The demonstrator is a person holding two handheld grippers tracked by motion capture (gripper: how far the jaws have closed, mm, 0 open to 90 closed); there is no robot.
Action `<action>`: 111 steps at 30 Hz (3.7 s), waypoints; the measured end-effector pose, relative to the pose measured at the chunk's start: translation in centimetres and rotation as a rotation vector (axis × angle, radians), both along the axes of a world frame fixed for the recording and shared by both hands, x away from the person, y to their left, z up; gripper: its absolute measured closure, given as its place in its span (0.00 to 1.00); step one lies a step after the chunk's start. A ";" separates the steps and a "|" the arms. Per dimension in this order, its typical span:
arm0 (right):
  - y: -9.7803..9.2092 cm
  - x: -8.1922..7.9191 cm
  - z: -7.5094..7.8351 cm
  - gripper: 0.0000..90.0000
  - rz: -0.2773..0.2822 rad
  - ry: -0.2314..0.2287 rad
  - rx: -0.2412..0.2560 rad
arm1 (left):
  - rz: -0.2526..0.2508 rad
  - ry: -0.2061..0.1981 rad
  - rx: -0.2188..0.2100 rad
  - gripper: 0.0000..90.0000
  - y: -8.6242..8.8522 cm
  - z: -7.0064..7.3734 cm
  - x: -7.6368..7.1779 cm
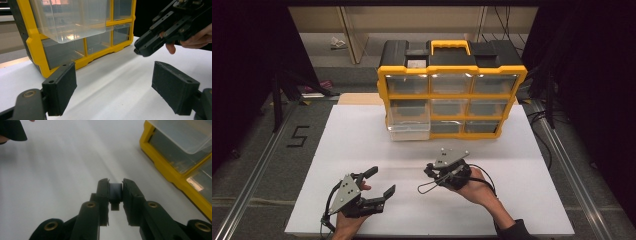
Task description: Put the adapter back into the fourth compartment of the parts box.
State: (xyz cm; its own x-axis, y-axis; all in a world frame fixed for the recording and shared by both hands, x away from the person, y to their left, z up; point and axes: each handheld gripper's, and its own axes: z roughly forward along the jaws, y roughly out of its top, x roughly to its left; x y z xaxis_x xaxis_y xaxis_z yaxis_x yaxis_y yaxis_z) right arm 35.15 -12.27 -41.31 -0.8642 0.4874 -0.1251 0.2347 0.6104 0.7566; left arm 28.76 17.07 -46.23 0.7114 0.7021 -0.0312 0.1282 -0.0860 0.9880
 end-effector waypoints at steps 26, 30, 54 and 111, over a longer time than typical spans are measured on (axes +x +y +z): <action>-2.4 -0.3 3.0 0.85 -0.052 -0.081 0.096 | 0.001 -0.006 0.001 0.21 0.0 0.0 -0.1; -2.7 -0.2 3.3 0.85 -0.061 -0.089 0.108 | 0.001 -0.007 0.002 0.21 -0.1 0.0 -0.2; -3.4 -0.5 4.6 0.85 -0.091 -0.128 0.150 | 0.007 -0.011 -0.009 0.17 0.1 0.0 -0.2; 3.1 6.7 12.1 0.85 -0.094 -0.173 0.170 | 0.008 -0.019 0.000 0.17 0.0 -0.1 -0.2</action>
State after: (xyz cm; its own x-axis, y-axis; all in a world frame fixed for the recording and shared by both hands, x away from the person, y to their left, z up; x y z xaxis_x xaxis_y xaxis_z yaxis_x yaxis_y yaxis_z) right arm 41.89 -9.21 -29.19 -0.7871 0.5909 -0.1768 0.1425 0.4530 0.8800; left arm 28.56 17.03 -46.34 0.7064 0.7076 -0.0175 0.1098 -0.0851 0.9903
